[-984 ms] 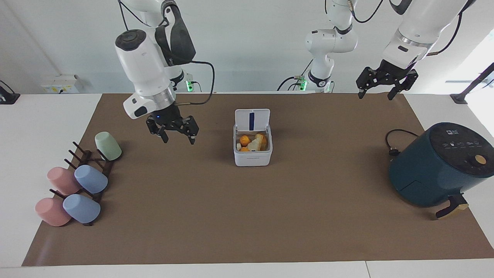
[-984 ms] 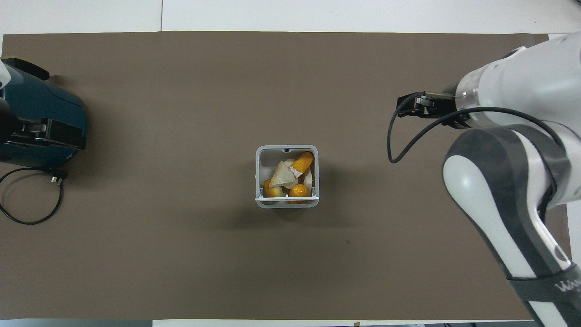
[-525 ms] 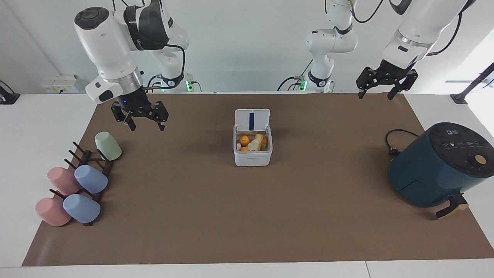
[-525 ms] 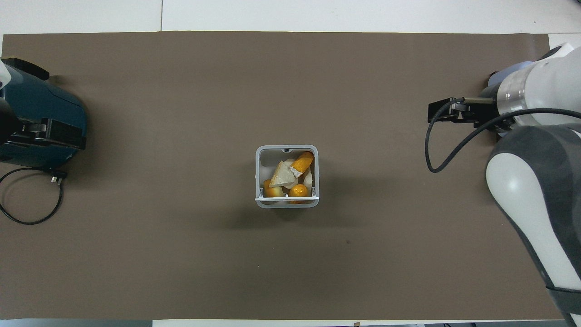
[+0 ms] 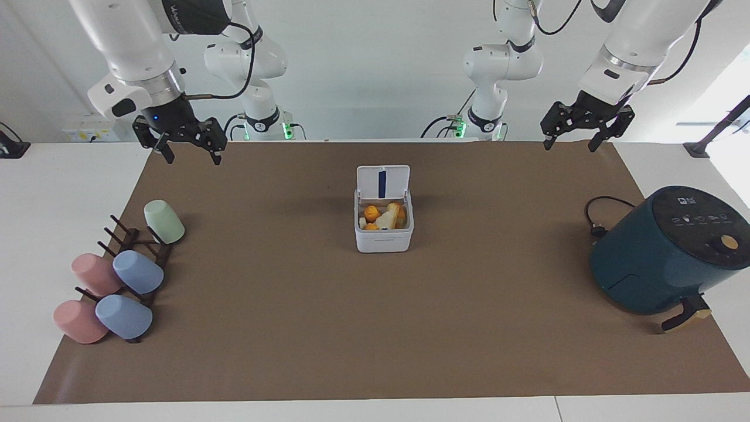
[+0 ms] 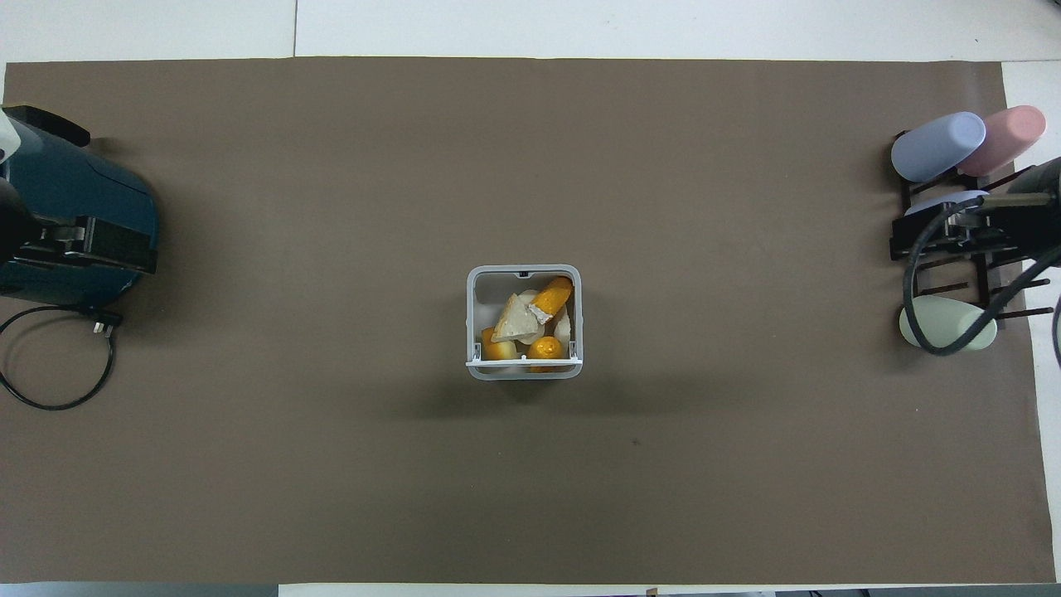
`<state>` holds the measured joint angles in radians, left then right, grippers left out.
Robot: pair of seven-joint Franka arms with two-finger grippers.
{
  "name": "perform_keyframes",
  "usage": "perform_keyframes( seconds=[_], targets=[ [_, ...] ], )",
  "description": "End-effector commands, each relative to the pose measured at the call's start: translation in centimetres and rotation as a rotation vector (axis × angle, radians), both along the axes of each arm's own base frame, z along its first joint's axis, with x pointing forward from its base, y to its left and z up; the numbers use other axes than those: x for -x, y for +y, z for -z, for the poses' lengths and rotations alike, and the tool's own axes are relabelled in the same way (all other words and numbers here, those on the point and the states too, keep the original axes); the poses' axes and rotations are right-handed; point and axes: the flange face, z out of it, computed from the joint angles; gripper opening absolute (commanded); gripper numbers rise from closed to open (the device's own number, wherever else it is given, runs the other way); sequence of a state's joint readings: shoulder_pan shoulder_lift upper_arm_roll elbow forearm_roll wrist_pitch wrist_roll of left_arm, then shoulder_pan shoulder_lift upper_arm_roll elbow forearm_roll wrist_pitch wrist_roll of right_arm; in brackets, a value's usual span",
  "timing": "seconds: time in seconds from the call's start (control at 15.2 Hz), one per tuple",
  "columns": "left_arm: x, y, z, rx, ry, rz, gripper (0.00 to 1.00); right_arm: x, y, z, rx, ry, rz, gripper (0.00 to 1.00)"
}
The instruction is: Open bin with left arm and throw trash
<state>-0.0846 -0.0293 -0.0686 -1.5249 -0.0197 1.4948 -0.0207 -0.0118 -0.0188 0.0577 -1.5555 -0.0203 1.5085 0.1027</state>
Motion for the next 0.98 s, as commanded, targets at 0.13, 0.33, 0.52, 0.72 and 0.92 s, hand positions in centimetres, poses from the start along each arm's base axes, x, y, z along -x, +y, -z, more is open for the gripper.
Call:
perform_keyframes(
  seconds=[0.13, 0.33, 0.52, 0.72, 0.92],
  targets=[
    [0.8, 0.3, 0.0, -0.014, -0.003, -0.008, 1.0, 1.0, -0.7, -1.9, 0.006, 0.05, -0.012, 1.0],
    [0.7, 0.4, 0.1, -0.014, -0.001, -0.011, 1.0, 1.4, -2.1, -2.1, 0.003, 0.048, 0.0, 1.0],
    [0.8, 0.4, 0.0, -0.014, -0.003, -0.012, 1.0, 1.6, -2.8, -1.8, 0.001, 0.055, 0.013, 1.0],
    [0.8, 0.4, 0.0, -0.014, -0.003, -0.011, 1.0, 2.1, -2.5, -1.3, 0.001, 0.065, 0.009, 1.0],
    [0.8, 0.4, 0.0, -0.014, -0.003, -0.012, 1.0, 2.2, -2.3, -1.1, -0.004, 0.068, 0.016, 1.0]
  ],
)
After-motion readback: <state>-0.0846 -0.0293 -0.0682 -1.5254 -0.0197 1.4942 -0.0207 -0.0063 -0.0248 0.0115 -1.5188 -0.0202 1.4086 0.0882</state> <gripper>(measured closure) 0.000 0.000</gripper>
